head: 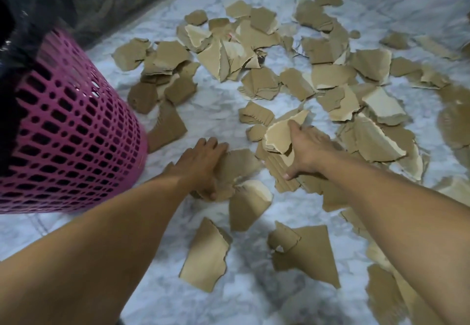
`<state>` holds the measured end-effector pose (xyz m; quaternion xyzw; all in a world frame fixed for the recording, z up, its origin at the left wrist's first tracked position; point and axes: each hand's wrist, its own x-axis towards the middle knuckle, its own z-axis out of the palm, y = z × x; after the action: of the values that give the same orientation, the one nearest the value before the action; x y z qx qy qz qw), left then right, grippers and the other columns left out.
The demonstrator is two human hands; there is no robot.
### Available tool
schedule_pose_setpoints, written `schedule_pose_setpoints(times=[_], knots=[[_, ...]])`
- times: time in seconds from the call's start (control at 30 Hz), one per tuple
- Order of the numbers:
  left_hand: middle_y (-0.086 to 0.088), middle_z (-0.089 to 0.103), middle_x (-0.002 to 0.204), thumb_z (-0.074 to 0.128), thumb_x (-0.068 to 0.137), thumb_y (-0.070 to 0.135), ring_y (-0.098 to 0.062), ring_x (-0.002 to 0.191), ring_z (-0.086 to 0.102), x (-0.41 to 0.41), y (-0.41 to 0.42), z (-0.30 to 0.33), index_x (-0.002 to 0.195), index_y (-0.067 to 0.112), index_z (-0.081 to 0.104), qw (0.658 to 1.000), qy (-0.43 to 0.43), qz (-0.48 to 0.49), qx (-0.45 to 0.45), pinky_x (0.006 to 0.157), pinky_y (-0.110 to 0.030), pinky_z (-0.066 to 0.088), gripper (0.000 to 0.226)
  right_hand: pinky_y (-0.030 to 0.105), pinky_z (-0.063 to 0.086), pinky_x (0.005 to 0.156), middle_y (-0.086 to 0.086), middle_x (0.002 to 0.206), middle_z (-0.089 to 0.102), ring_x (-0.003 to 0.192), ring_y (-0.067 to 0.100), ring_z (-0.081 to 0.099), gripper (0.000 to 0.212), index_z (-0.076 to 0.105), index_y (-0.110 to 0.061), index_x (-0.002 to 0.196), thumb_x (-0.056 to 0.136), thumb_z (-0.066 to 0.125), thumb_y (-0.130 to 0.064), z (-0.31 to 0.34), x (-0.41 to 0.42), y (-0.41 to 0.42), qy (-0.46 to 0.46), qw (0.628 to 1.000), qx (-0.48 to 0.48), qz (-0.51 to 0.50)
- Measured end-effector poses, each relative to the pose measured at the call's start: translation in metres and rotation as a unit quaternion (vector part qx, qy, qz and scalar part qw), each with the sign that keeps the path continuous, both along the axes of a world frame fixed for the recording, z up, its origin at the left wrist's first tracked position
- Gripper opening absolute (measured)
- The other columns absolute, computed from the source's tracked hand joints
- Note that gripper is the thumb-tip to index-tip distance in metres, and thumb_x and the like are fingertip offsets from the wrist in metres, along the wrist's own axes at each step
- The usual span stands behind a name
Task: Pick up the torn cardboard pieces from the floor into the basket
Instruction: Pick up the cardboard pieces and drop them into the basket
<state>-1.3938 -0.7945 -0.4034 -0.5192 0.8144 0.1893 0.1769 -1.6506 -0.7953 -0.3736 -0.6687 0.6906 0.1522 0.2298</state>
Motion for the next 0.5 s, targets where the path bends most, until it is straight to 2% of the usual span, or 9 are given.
schedule_pose_setpoints(times=[0.1, 0.23, 0.3, 0.37, 0.43, 0.5], knots=[[0.001, 0.035, 0.115, 0.091, 0.043, 0.036, -0.021, 0.107, 0.037, -0.001, -0.002, 0.0, 0.116, 0.027, 0.037, 1.0, 0.015, 0.019, 0.007, 0.07, -0.035, 0.039, 0.091, 0.051, 0.048, 0.094, 0.013, 0.129, 0.052, 0.117, 0.037, 0.052, 0.111, 0.028, -0.017, 0.137, 0.05, 0.097, -0.029, 0.005, 0.002, -0.005, -0.04, 0.999, 0.001, 0.0], [0.001, 0.035, 0.104, 0.087, 0.049, 0.028, -0.022, 0.098, 0.041, -0.002, 0.0, -0.005, 0.09, 0.023, 0.042, 0.997, 0.042, 0.062, -0.005, 0.064, -0.034, 0.036, 0.061, 0.043, 0.047, 0.094, 0.009, 0.126, 0.055, 0.118, 0.032, 0.051, 0.093, 0.041, -0.027, 0.138, 0.06, 0.092, -0.021, 0.016, 0.0, -0.011, -0.066, 0.998, 0.003, 0.011], [-0.001, 0.041, 0.104, 0.085, 0.054, 0.025, -0.024, 0.096, 0.046, -0.001, 0.002, -0.006, 0.093, 0.022, 0.042, 0.992, 0.059, 0.108, 0.01, 0.068, -0.036, 0.04, 0.058, 0.042, 0.05, 0.092, 0.005, 0.117, 0.059, 0.111, 0.029, 0.056, 0.077, 0.055, -0.03, 0.126, 0.06, 0.092, -0.021, 0.019, -0.002, -0.012, -0.095, 0.995, -0.003, -0.001], [0.0, 0.05, 0.1, 0.081, 0.057, 0.028, -0.024, 0.09, 0.05, 0.002, 0.004, -0.004, 0.096, 0.023, 0.043, 0.984, 0.063, 0.164, 0.028, 0.075, -0.043, 0.048, 0.054, 0.038, 0.052, 0.085, 0.003, 0.1, 0.066, 0.099, 0.027, 0.062, 0.052, 0.065, -0.025, 0.106, 0.061, 0.09, -0.02, 0.023, -0.004, -0.012, -0.121, 0.993, -0.013, -0.012], [-0.005, 0.06, 0.095, 0.074, 0.065, 0.023, -0.025, 0.083, 0.056, 0.003, 0.003, 0.0, 0.09, 0.021, 0.051, 0.979, 0.073, 0.188, 0.036, 0.073, -0.039, 0.05, 0.034, 0.032, 0.05, 0.075, 0.003, 0.089, 0.067, 0.09, 0.025, 0.063, 0.032, 0.067, -0.021, 0.089, 0.065, 0.088, -0.02, 0.03, -0.007, -0.012, -0.131, 0.991, -0.018, -0.025], [-0.006, 0.065, 0.082, 0.07, 0.073, 0.016, -0.023, 0.076, 0.058, 0.004, -0.001, 0.007, 0.077, 0.017, 0.061, 0.978, 0.073, 0.189, 0.052, 0.064, -0.03, 0.044, 0.01, 0.028, 0.046, 0.072, 0.003, 0.088, 0.068, 0.086, 0.023, 0.062, 0.025, 0.066, -0.017, 0.082, 0.069, 0.087, -0.023, 0.039, -0.012, -0.012, -0.132, 0.99, -0.028, -0.042]])
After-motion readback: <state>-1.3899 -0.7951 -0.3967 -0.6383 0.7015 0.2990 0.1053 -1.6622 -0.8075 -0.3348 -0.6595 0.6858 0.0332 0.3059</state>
